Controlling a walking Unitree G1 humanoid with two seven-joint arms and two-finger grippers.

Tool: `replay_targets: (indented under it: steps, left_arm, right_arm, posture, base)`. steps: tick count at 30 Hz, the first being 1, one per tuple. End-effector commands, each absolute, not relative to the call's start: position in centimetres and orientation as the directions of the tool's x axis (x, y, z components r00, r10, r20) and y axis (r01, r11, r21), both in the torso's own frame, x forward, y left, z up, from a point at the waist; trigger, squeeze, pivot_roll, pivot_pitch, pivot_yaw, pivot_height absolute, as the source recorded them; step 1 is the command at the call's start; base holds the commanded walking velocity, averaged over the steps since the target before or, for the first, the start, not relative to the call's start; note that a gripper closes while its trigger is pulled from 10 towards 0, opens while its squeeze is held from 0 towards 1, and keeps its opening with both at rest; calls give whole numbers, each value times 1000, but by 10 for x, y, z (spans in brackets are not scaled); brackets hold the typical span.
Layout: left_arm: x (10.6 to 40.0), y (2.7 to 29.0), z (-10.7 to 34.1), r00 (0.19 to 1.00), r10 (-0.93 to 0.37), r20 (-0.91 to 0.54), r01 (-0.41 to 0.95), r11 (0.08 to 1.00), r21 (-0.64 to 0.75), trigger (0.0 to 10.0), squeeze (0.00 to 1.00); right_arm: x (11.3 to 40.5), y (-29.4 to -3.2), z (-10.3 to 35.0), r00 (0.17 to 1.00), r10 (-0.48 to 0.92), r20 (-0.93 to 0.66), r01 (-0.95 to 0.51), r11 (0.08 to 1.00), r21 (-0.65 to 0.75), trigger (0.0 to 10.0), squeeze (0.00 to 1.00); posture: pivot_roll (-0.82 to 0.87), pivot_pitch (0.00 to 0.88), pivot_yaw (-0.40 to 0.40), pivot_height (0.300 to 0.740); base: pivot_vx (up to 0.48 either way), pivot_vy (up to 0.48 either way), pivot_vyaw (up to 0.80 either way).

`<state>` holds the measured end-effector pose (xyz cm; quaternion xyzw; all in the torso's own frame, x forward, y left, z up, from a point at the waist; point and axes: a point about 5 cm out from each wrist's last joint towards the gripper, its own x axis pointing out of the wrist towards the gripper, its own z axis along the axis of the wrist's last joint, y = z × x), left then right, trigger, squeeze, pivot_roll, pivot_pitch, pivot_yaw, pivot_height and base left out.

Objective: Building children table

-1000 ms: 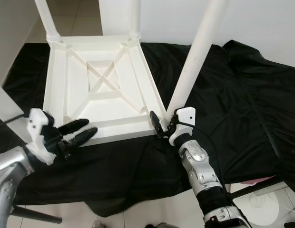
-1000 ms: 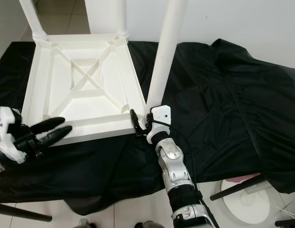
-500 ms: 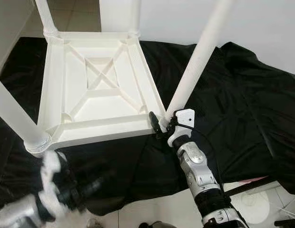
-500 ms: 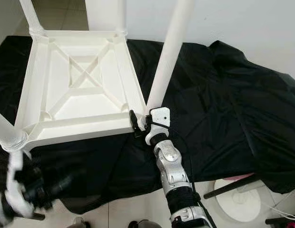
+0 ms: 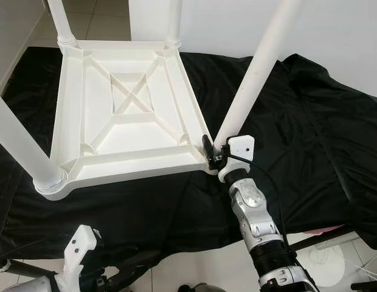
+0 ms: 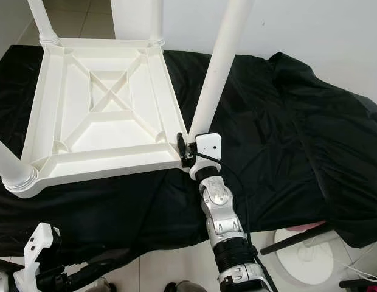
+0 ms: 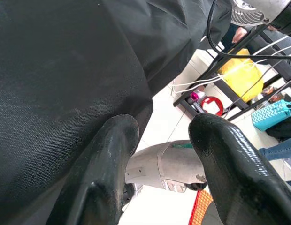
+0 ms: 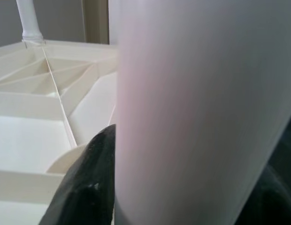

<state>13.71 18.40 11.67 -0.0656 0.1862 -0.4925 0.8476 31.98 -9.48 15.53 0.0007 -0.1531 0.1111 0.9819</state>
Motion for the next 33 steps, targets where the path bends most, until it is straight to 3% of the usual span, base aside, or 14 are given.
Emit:
replay_targets:
  steps: [1, 17, 18, 19, 20, 27, 32, 33]
  left_arm:
    - [130, 178, 118, 396, -884, -249, 832, 460, -310, 10000, 0]
    - [133, 171, 120, 414, -877, -245, 833, 473, -287, 10000, 0]
    - [132, 170, 119, 413, -877, -245, 833, 472, -288, 10000, 0]
    - [132, 170, 119, 413, -877, -245, 833, 472, -288, 10000, 0]
    - [133, 170, 119, 414, -876, -245, 833, 474, -286, 10000, 0]
    - [136, 174, 120, 439, -863, -249, 825, 497, -270, 10000, 0]
    - [147, 201, 126, 533, -799, -280, 783, 591, -197, 10000, 0]
    - [153, 216, 128, 588, -753, -296, 748, 645, -157, 10000, 0]
  right_arm:
    - [319, -96, 160, 923, 216, 319, -210, 976, -53, 10000, 0]
    - [319, -96, 191, 893, 178, 414, -179, 983, -35, 10000, 0]
    - [319, -96, 192, 893, 176, 415, -177, 984, -36, 0, 0]
    - [319, -96, 192, 893, 176, 415, -177, 984, -36, 0, 0]
    - [319, -96, 192, 894, 173, 413, -176, 984, -32, 10000, 0]
    - [321, -95, 194, 897, 171, 407, -184, 983, -7, 10000, 0]
    - [323, -94, 194, 916, 158, 370, -214, 970, 115, 10000, 0]
    - [324, -95, 194, 926, 143, 351, -227, 951, 212, 10000, 0]
  posture:
    - [133, 111, -112, 740]
    - [136, 104, -117, 740]
    - [136, 102, -118, 740]
    - [136, 102, -118, 740]
    - [136, 100, -119, 740]
    - [137, 101, -121, 740]
    - [142, 109, -126, 740]
    - [142, 110, -128, 740]
  base:
    - [0, 0, 0]
    - [0, 0, 0]
    - [0, 0, 0]
    - [0, 0, 0]
    - [0, 0, 0]
    - [0, 0, 0]
    - [0, 0, 0]
    - [0, 0, 0]
